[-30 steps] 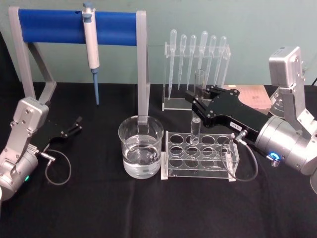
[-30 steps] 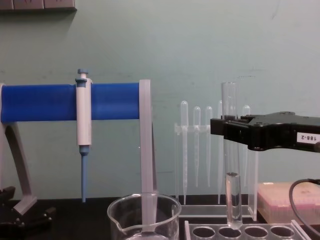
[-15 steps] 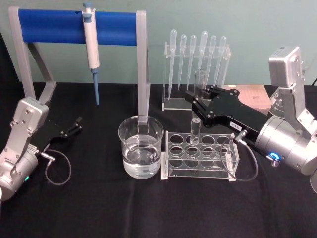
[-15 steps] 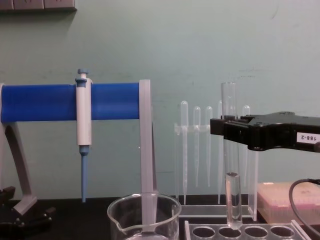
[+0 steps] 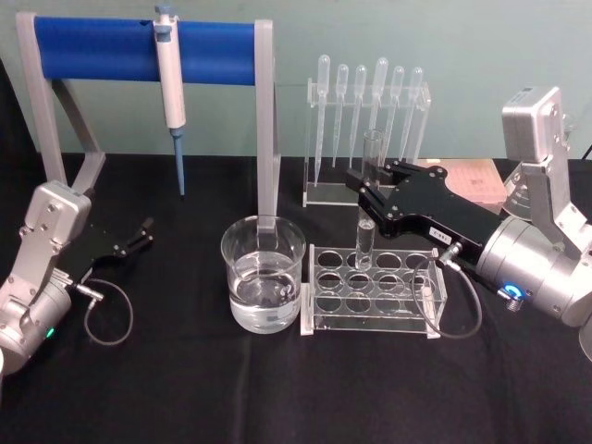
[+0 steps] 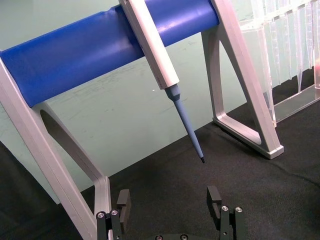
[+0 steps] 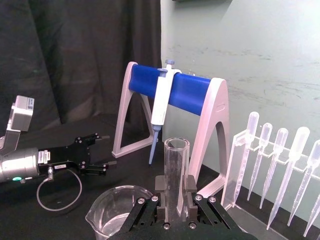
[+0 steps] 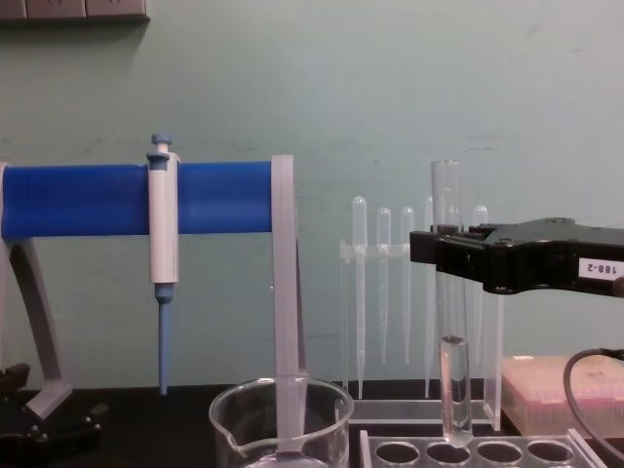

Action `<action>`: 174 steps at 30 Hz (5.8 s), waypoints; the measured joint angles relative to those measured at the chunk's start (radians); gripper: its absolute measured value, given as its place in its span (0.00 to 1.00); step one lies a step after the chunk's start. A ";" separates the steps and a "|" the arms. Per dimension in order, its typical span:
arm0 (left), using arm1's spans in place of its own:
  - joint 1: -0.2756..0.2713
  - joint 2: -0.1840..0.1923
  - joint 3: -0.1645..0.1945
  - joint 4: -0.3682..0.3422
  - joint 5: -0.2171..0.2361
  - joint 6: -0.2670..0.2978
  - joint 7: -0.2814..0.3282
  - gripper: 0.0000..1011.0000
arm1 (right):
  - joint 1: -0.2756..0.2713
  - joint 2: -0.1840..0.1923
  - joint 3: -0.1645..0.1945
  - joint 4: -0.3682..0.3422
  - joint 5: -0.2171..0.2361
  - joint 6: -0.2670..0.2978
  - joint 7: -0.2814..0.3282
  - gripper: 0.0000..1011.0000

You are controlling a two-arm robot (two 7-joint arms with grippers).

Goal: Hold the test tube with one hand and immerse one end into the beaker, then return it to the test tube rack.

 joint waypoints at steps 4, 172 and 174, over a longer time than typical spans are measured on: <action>0.000 0.000 0.000 0.000 0.000 0.000 0.000 0.99 | 0.000 0.000 0.000 0.000 0.000 0.000 0.000 0.22; 0.000 0.000 0.000 0.000 0.000 0.000 0.000 0.99 | 0.132 -0.226 -0.187 0.382 -0.074 -0.227 0.098 0.22; 0.000 0.000 0.000 0.000 0.000 0.000 0.000 0.99 | 0.132 -0.226 -0.187 0.382 -0.074 -0.227 0.098 0.22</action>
